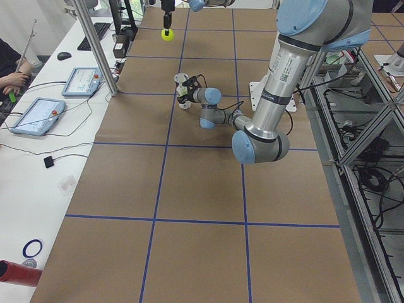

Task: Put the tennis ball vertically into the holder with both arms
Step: 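Lift the ball with the right gripper and carry it over the can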

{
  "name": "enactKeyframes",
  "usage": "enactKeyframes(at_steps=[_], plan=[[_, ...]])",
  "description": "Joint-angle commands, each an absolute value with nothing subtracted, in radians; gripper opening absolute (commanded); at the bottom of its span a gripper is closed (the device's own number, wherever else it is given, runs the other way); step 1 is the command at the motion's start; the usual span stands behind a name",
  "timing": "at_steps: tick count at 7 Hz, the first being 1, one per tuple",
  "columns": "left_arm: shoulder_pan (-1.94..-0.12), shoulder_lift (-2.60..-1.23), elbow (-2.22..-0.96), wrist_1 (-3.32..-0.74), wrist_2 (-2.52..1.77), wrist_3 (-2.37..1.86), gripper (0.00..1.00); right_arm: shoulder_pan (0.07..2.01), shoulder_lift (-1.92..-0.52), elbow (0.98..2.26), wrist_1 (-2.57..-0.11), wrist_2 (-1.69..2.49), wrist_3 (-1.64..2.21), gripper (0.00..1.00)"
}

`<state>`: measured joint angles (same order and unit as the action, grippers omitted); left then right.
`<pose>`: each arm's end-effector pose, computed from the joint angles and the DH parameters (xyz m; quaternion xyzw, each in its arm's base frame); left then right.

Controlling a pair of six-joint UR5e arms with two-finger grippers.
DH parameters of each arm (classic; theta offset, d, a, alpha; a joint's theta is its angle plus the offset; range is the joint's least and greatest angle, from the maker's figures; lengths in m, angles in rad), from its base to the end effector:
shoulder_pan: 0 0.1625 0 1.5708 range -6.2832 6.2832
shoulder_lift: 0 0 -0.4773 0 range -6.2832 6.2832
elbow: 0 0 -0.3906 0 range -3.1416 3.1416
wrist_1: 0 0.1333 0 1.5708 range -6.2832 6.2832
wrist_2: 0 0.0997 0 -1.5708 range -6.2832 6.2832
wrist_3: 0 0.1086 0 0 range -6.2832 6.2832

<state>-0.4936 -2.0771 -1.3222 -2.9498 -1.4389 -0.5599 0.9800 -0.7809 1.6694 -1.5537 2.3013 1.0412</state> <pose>0.5553 -0.4664 0.3738 0.5306 0.5011 0.1279 0.6716 -0.3452 -0.6240 0.1668 0.0460 -0.5177 0.0352 0.8536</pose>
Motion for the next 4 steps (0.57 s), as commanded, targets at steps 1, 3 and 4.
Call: enactKeyframes(at_steps=[1, 3, 4], plan=[[-0.492, -2.079, -1.322, -2.95, -1.439, -0.56, 0.74, 0.82, -0.663, 1.675, -1.572, 2.188, 1.221, 0.0], [-0.489, -2.085, -1.322, -2.95, -1.439, -0.561, 0.74, 0.749, -0.554, 1.558, -1.572, 2.109, 1.241, 0.0], [-0.489, -2.085, -1.322, -2.95, -1.439, -0.564, 0.74, 0.739, -0.496, 1.487, -1.572, 2.103, 1.243, 0.0]])
